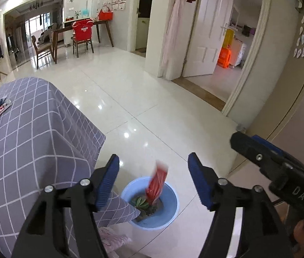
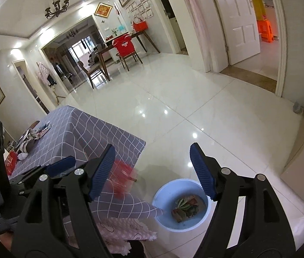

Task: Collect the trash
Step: 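Drop the green leaves into the bucket with the right gripper while the left drops the red wrapper, then grasp the red paper bag with the left gripper while the right grasps the white bottle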

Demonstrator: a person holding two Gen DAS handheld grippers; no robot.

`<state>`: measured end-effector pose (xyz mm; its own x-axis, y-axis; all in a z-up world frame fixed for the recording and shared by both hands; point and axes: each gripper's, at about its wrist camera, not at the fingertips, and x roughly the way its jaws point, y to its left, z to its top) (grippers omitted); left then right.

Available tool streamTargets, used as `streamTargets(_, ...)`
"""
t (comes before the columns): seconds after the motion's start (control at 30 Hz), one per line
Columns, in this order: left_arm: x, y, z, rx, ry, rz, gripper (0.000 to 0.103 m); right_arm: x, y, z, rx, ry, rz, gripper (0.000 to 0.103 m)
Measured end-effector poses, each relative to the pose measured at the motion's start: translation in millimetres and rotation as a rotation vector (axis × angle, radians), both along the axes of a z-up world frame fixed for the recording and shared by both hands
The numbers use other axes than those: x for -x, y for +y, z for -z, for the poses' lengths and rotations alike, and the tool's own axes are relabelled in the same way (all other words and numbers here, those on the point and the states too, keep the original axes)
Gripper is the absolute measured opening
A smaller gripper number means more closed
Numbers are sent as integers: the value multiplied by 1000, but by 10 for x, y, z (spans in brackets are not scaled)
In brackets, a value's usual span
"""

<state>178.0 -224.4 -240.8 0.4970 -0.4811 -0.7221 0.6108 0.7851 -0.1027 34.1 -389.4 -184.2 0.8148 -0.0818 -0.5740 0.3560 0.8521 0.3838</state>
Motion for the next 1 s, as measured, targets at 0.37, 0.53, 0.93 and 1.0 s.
streamTargets(0.37, -60, 462, -270, 3, -38, -96, 65, -126, 245, -91, 5, 4, -70, 71)
streamTargets(0.53, -159, 937, -490, 1, -77, -187, 69, -354, 532, -214, 15, -9, -147, 71)
streamTargets(0.93, -590, 2799, -814, -17, -105, -532, 74, -1411, 2049, -513, 28, 6, -463, 72)
streamTargets(1.0, -671, 3136, -831, -20, -102, -594, 74, -1569, 2332, -496, 17, 18, -512, 72)
